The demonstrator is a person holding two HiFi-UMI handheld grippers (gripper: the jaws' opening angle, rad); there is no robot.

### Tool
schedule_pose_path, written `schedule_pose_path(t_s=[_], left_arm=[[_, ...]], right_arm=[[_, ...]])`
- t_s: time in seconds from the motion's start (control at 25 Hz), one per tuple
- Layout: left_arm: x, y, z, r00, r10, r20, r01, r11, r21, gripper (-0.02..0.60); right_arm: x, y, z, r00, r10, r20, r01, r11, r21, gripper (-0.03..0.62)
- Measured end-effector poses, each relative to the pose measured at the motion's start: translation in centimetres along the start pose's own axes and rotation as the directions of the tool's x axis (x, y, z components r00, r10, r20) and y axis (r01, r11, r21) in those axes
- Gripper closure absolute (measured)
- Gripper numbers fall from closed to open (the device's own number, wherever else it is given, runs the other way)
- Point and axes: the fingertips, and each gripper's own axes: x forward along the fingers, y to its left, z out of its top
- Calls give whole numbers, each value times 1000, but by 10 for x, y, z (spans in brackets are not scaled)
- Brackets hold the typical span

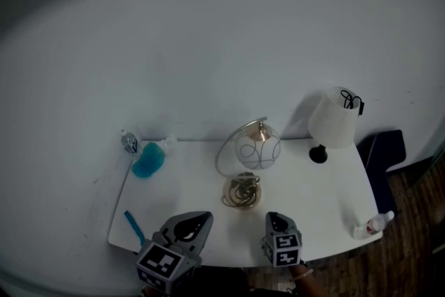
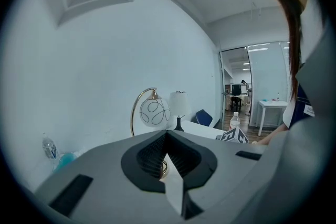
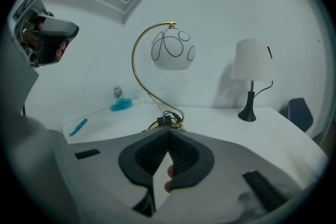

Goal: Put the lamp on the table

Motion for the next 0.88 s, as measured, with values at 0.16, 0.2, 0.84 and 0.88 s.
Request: schedule_pose_path(t_s=[0.16, 0.2, 0.84, 0.88], left_arm=[[-6, -8, -7, 1000, 27, 7, -27, 999, -27, 577], [-8, -11, -8, 1000, 30, 8, -29, 999, -39, 577], [-35, -46, -26, 997, 62, 52, -53, 985, -167, 578], [-38, -48, -26, 996, 65, 54, -55, 984, -169, 578]], right_arm=[[-14, 5, 5, 1000, 12, 21, -12, 1000, 6, 591], [-19, 6, 7, 1000, 14, 27, -14, 1000, 5, 591], [-88, 15, 30, 993, 24, 118, -23, 1000, -13, 591], [-92, 15, 30, 992, 26, 125, -24, 1000, -16, 591]])
